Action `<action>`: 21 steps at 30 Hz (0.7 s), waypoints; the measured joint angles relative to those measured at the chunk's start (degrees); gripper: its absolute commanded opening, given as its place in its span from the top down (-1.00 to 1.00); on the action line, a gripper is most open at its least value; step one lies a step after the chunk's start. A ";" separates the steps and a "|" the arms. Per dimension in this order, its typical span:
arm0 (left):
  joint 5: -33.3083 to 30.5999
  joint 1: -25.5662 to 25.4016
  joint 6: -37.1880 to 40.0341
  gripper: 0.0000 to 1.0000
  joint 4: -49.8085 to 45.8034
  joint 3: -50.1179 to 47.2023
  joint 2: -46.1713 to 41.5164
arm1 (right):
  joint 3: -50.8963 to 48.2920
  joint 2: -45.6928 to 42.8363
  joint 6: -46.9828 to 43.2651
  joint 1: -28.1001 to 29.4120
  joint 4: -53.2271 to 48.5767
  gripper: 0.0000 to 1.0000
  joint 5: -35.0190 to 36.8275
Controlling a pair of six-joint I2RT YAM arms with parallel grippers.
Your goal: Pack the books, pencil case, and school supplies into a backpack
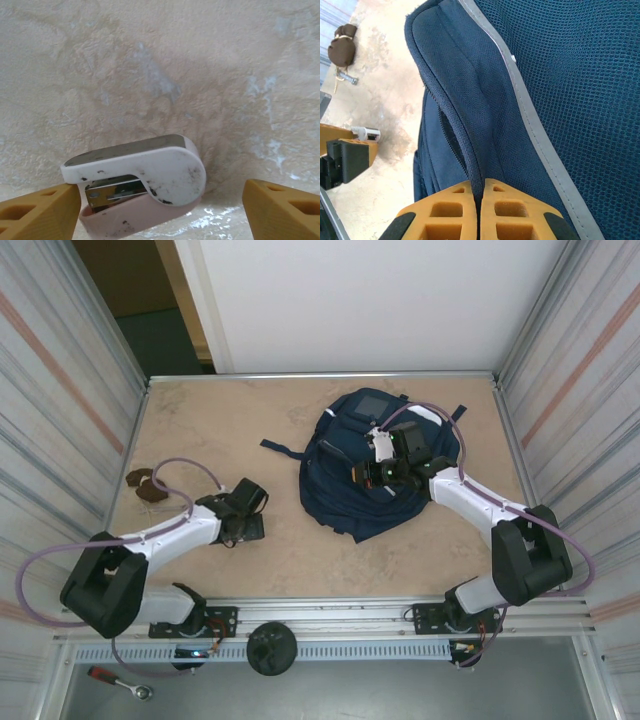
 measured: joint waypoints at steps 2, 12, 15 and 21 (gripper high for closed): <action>-0.48 0.02 0.13 -0.76 -0.39 0.13 0.74 | 0.00 0.00 -0.02 0.02 0.00 0.95 0.00; 4.07 -4.09 0.26 -0.66 -1.53 4.50 3.65 | 0.00 0.00 -1.07 0.37 -0.39 0.95 0.33; 6.08 -7.67 -0.96 -0.67 -1.51 5.73 3.96 | 0.02 0.00 -1.31 0.44 -0.57 0.95 0.39; 8.55 -14.05 -3.67 -0.67 -1.90 6.12 4.20 | 0.04 0.00 -1.44 0.63 -0.61 0.95 0.61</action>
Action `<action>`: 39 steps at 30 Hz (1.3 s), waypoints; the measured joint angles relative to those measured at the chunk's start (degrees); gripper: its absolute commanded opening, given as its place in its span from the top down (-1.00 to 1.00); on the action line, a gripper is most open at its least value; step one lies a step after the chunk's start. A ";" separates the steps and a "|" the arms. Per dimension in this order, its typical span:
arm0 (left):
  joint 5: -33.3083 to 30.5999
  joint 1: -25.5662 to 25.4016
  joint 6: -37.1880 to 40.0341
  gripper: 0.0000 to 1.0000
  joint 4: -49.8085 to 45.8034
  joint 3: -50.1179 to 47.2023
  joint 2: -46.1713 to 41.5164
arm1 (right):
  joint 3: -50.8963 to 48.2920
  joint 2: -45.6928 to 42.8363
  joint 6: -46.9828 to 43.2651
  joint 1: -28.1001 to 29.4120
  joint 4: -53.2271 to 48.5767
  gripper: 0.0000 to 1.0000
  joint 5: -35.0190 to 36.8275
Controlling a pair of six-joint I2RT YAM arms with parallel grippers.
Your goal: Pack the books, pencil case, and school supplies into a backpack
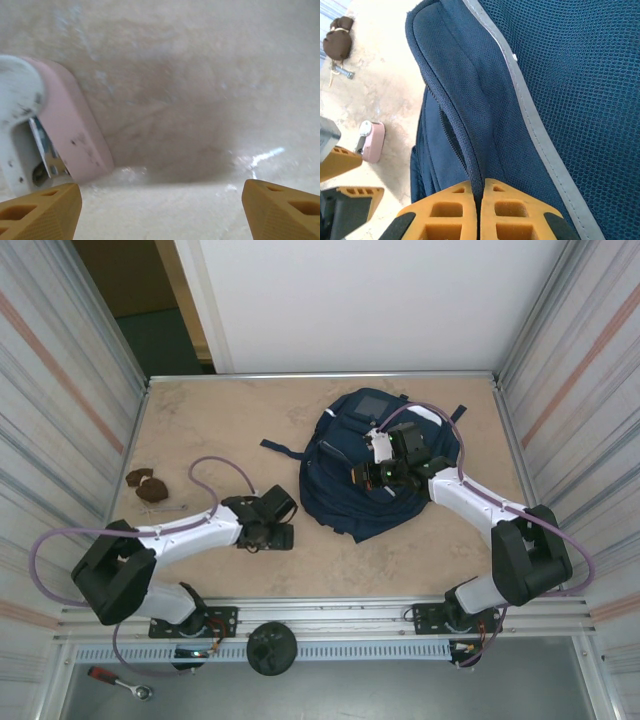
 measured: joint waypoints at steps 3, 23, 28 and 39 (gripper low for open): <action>-1.44 -0.42 -0.57 -0.69 -1.99 0.31 0.00 | 0.00 0.00 -0.02 0.22 -0.04 0.95 0.09; -4.63 10.88 3.43 -0.31 -0.33 -0.39 1.42 | 0.07 0.20 -0.04 0.48 -0.24 0.95 0.90; -4.26 10.88 4.70 0.09 1.49 -0.31 4.87 | 0.07 0.20 -0.07 0.48 -0.39 0.95 0.92; -4.42 7.78 4.52 0.44 3.96 -0.46 -5.66 | 0.07 0.09 -0.11 0.48 -0.66 0.95 1.25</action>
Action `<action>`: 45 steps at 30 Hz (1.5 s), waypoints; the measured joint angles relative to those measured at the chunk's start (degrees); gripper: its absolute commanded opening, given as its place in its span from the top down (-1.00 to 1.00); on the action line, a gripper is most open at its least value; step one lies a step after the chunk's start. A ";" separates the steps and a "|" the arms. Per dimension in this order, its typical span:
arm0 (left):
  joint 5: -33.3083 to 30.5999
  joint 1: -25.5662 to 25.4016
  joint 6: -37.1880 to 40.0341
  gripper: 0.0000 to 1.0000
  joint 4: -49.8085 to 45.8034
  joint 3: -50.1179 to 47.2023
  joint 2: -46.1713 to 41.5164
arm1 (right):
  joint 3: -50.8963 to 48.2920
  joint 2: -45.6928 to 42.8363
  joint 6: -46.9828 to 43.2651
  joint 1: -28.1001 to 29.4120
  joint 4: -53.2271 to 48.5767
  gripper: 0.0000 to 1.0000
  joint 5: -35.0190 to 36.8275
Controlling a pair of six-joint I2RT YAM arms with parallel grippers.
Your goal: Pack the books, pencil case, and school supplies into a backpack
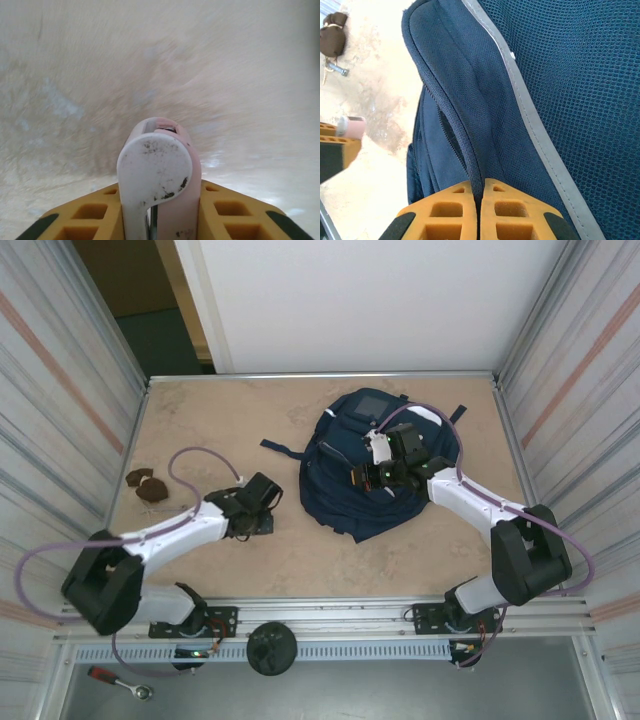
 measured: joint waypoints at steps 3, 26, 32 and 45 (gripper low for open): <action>3.82 0.00 -1.07 0.47 6.25 -0.50 -5.05 | 0.42 -0.31 0.07 -0.59 -0.57 0.95 -0.42; 13.77 -5.86 -13.35 0.43 42.51 21.84 25.11 | 15.82 0.55 5.33 -8.33 -10.36 0.97 -7.52; 9.49 -5.84 -14.69 0.12 45.92 24.26 31.17 | 15.89 0.55 5.99 -8.63 -10.54 0.97 -8.17; 12.26 -5.51 -10.16 -0.33 49.88 18.36 25.62 | 12.44 -1.49 6.10 -9.18 -8.74 0.97 -8.15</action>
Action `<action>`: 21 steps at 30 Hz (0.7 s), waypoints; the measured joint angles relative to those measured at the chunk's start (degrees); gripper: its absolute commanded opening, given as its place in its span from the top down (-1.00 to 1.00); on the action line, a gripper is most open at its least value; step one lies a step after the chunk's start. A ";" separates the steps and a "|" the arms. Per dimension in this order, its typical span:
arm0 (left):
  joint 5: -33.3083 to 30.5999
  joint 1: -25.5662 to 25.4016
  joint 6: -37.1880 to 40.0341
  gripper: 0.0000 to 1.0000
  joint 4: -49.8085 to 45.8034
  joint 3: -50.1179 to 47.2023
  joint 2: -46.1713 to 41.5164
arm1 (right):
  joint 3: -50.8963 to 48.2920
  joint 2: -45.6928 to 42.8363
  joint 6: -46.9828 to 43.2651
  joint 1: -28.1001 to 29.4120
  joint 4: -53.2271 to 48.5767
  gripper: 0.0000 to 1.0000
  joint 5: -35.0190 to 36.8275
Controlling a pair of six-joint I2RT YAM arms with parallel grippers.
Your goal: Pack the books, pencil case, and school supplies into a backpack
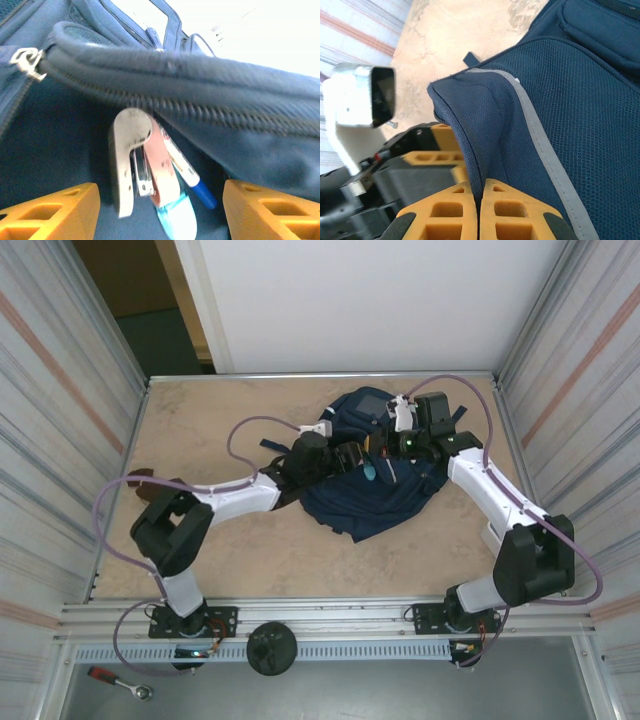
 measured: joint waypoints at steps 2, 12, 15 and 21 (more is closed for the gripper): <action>0.07 -0.09 0.31 -0.33 0.17 -3.30 -3.37 | -0.92 -0.37 0.00 -0.02 0.57 0.96 0.00; -5.46 0.66 6.62 -0.49 -8.87 -16.48 -21.24 | -9.64 -2.75 -0.26 3.63 3.87 0.49 -0.02; -6.27 3.76 8.50 -0.54 -12.02 -17.92 -24.35 | -13.51 -3.54 -1.36 7.43 2.12 0.30 -0.68; -4.79 8.50 12.98 -0.68 -14.73 -17.88 -24.61 | -20.35 -14.01 -0.98 -0.11 0.44 -0.02 0.44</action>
